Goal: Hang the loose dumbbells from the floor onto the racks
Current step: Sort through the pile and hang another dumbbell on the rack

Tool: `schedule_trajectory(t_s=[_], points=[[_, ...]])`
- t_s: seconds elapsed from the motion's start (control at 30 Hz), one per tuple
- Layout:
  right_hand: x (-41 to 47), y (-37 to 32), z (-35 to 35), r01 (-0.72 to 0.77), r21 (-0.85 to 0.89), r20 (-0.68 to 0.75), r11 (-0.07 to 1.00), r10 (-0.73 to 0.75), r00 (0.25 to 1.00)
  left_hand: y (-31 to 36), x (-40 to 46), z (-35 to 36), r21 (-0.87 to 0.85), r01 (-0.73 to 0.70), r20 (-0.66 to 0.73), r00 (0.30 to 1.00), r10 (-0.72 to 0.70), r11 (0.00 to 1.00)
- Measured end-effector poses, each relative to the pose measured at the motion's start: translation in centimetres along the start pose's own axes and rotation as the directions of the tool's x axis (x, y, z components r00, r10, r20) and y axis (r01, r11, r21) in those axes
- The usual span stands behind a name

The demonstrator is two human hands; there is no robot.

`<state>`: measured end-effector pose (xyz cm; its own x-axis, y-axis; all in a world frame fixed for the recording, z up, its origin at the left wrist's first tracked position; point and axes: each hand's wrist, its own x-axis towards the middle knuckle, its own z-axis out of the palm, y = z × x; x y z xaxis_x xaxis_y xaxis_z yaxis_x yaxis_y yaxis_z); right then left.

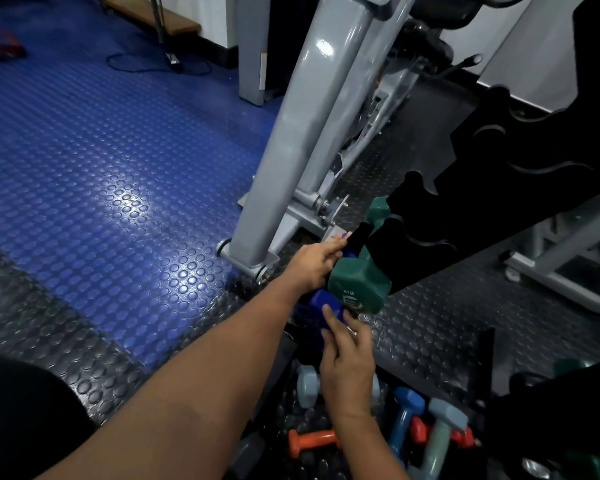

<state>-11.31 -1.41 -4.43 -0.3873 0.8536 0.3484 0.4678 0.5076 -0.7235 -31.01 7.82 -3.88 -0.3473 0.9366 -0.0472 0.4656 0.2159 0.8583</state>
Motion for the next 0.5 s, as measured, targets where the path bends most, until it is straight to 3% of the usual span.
schedule_trajectory(t_s=[0.13, 0.23, 0.33, 0.4, 0.5], points=[[-0.1, 0.4, -0.7, 0.035, -0.019, 0.047, 0.999, -0.034, 0.998, 0.6, -0.7, -0.1, 0.015, -0.01, 0.014, 1.0, 0.01, 1.0], [-0.2, 0.6, -2.4, 0.069, -0.139, 0.289, 0.988, -0.027, 0.957, 0.4, -1.8, -0.9, 0.012, 0.03, -0.035, 0.999, -0.03, 0.999], [-1.3, 1.2, -4.5, 0.061, -0.226, 0.472, 0.972, 0.055, 0.88, 0.1, -4.3, -1.9, -0.015, 0.107, -0.223, 0.969, -0.108, 0.994], [-2.1, 1.5, -5.5, -0.009, -0.245, 0.471, 0.97, 0.127, 0.873, -0.3, -6.6, -2.2, 0.003, 0.192, -0.333, 0.926, -0.18, 0.981], [-3.2, 2.2, -7.8, -0.15, -0.272, 0.393, 0.951, 0.252, 0.885, -0.9, -9.8, -1.5, 0.08, 0.183, -0.327, 0.934, -0.148, 0.98]])
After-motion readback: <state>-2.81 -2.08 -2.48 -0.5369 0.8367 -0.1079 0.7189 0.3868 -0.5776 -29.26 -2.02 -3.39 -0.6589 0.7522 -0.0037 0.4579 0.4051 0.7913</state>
